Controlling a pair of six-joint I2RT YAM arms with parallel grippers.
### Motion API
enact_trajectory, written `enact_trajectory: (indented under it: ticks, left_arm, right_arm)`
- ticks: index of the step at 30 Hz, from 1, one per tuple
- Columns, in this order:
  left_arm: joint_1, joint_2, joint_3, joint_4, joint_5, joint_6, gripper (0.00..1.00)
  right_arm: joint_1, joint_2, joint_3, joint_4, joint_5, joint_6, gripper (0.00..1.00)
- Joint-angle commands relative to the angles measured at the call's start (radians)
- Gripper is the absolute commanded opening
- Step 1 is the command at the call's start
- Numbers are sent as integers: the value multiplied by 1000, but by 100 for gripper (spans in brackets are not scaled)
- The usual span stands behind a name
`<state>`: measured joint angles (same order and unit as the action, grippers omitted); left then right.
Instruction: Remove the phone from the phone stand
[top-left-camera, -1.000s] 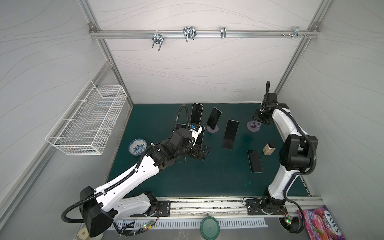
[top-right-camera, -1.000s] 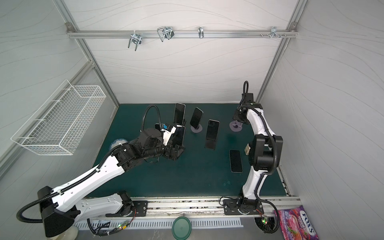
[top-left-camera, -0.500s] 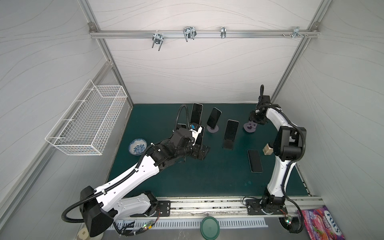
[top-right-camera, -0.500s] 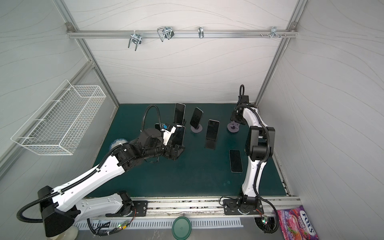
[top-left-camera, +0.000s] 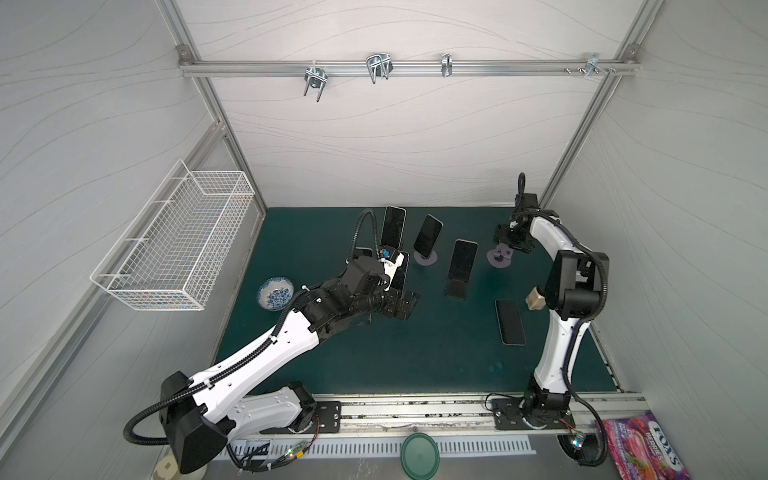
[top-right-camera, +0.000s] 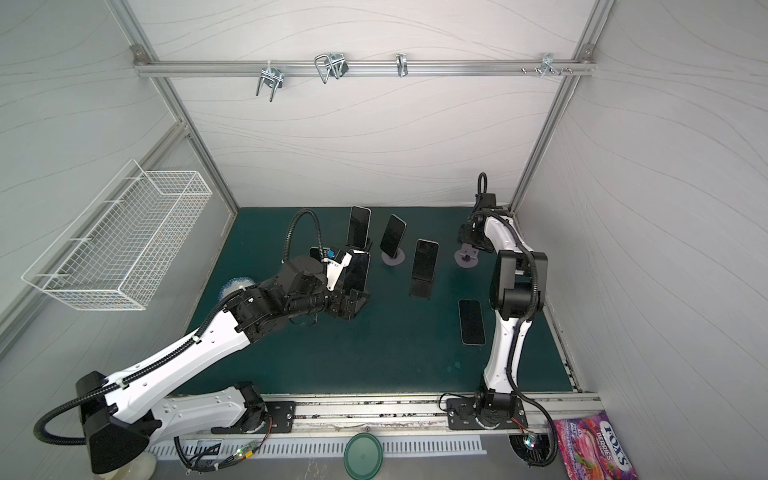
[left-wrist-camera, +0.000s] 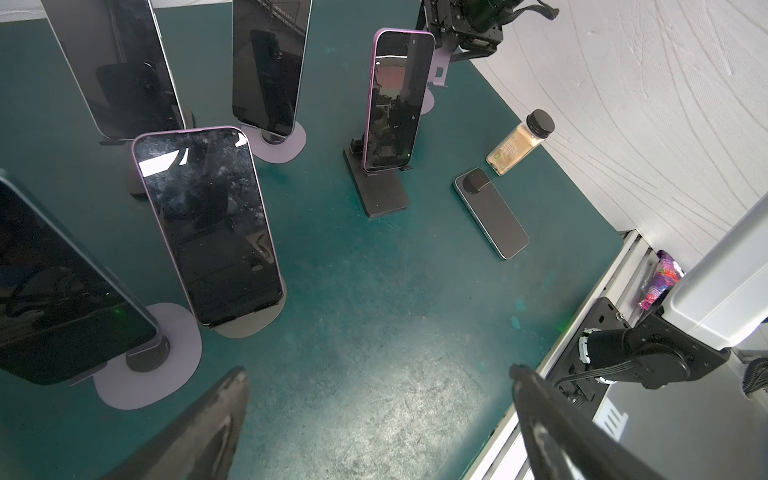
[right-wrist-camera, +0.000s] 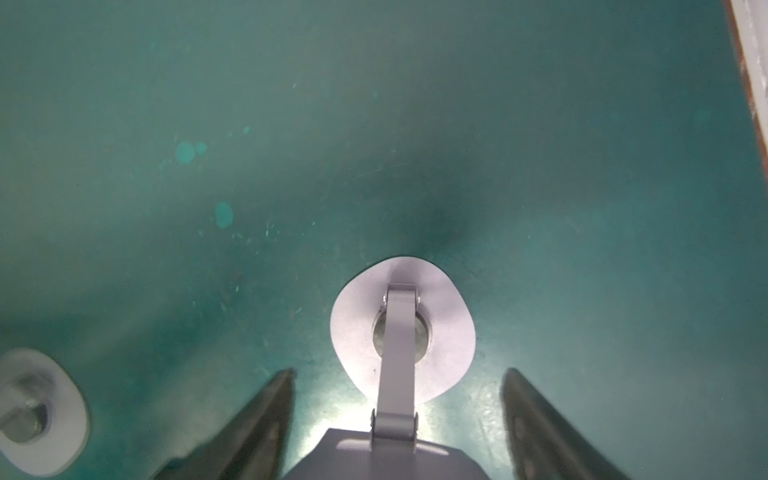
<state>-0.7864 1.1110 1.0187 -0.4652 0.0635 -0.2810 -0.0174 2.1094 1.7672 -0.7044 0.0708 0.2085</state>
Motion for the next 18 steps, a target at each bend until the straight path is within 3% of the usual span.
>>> enact_trajectory:
  ticks: [1,10,18]
  left_arm:
    - [-1,-20,10,8,-11,12,99]
    - [-1,-52,23,-12,-48,41,99]
    - [-1,-92,18,-14,-70,46,99]
  right_arm:
    - [-6,-40,23,-25,22,-7,91]
    - [-6,-141,38,-88,14,19,97]
    - [-3,-320,-14,-159,-15,48,97]
